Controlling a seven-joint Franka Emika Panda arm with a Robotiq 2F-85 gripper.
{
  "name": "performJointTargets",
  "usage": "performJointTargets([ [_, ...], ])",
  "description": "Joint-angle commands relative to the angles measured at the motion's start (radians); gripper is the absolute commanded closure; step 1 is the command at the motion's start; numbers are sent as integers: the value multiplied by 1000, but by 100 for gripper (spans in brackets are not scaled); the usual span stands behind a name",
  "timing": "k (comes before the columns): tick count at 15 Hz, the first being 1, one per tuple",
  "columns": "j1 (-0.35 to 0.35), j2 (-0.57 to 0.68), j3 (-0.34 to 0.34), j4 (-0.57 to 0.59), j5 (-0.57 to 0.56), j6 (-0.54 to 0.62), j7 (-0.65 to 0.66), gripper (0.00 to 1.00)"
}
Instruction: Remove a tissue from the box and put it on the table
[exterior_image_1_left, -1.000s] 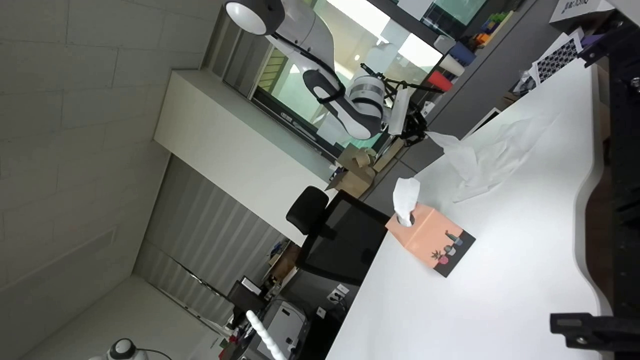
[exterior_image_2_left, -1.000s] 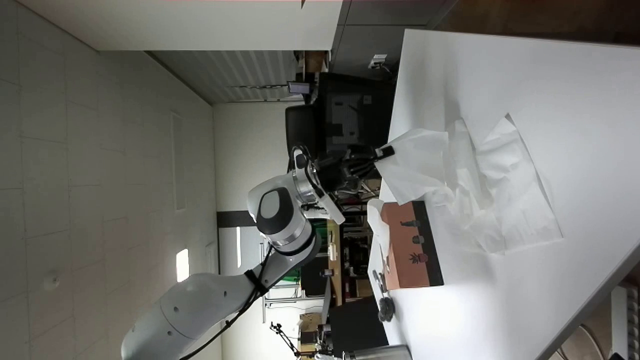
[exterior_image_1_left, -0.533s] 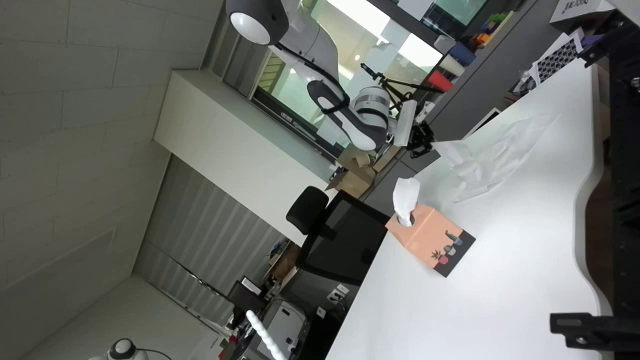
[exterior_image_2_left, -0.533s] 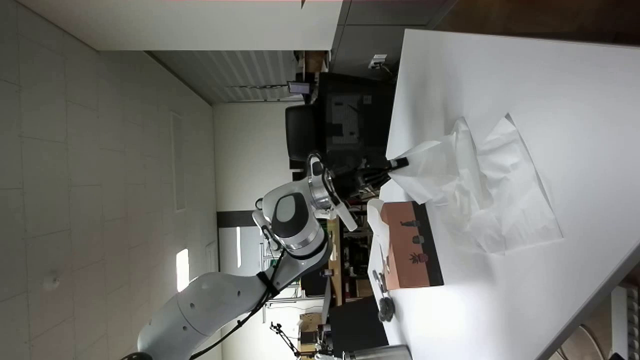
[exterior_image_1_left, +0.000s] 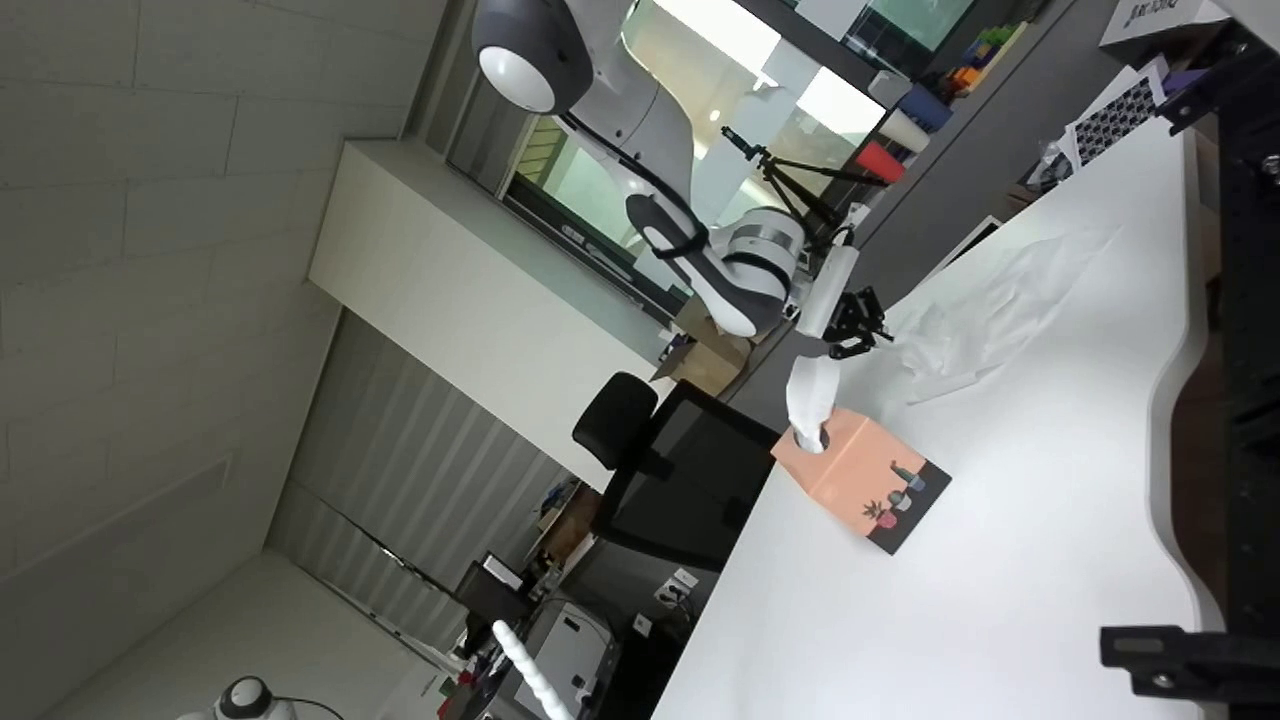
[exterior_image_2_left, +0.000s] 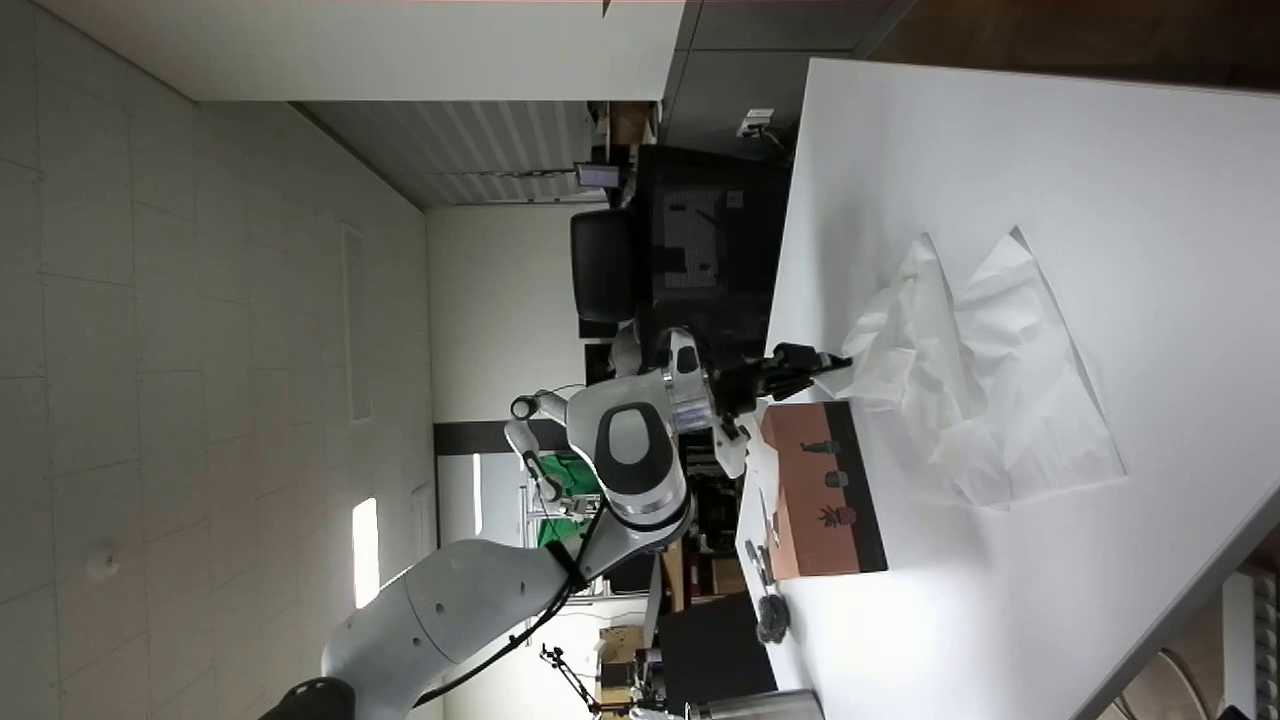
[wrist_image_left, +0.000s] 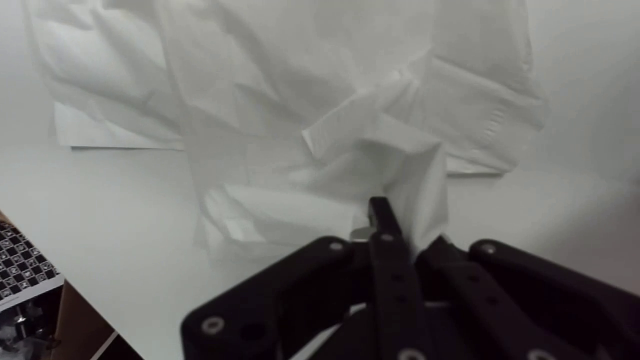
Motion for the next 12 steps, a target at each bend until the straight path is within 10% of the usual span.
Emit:
performJointTargets([
  [1,-3,47,8,25,29,23,26,100],
  [3,2,63,4,31,40,11,29,100],
  [4,0,68,8,33,47,5,28,74],
  [12,1,-75,8,18,103,-56,28,27],
])
